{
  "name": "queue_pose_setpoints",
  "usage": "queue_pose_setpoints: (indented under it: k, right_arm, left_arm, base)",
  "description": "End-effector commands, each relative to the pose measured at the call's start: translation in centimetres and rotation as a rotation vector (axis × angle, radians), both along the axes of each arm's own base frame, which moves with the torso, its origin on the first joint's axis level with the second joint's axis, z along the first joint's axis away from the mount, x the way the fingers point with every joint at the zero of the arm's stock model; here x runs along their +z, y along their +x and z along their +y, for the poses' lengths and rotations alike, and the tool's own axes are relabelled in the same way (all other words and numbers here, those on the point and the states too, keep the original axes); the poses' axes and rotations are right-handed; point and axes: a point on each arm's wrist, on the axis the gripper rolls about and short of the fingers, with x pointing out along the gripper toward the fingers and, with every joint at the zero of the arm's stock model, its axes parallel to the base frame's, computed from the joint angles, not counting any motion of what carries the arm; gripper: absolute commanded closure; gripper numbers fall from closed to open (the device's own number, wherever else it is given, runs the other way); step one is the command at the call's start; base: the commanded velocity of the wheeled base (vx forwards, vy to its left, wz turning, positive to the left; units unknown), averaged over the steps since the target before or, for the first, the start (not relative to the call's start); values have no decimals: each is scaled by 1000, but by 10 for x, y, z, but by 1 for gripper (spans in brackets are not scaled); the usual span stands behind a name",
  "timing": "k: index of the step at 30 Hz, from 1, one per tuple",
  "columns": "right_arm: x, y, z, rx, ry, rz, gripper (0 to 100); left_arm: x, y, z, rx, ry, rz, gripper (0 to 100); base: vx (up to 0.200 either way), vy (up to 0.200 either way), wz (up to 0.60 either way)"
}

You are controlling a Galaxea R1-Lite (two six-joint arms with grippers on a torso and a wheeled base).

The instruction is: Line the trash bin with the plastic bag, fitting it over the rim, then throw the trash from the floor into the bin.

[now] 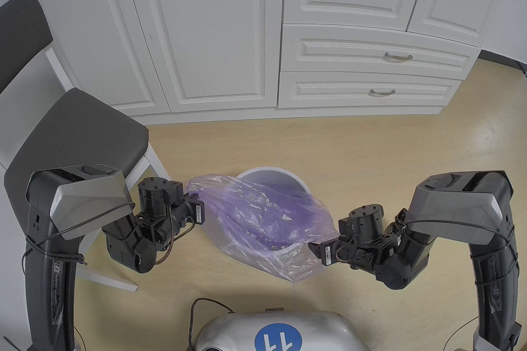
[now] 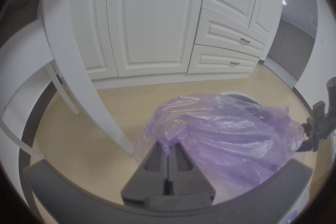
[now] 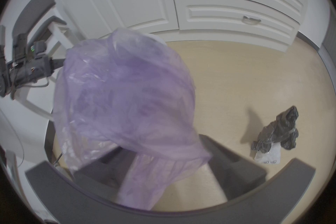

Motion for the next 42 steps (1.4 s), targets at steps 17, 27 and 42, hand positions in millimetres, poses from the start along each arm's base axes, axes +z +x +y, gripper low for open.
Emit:
queue_pose_setpoints:
  k: [17, 27, 42]
  right_arm:
    - [53, -33, 16, 237, 94, -296, 0]
    - [22, -39, 83, 423, -252, -366, 0]
    - [6, -22, 106, 304, -273, -461, 0]
  left_arm:
    - [28, -8, -9, -21, -28, -85, 100]
    - [36, 2, -13, -1, -127, -125, 100]
    - [47, -9, -9, -9, -158, -175, 100]
  base:
    - [0, 0, 0]
    - [0, 0, 0]
    - [0, 0, 0]
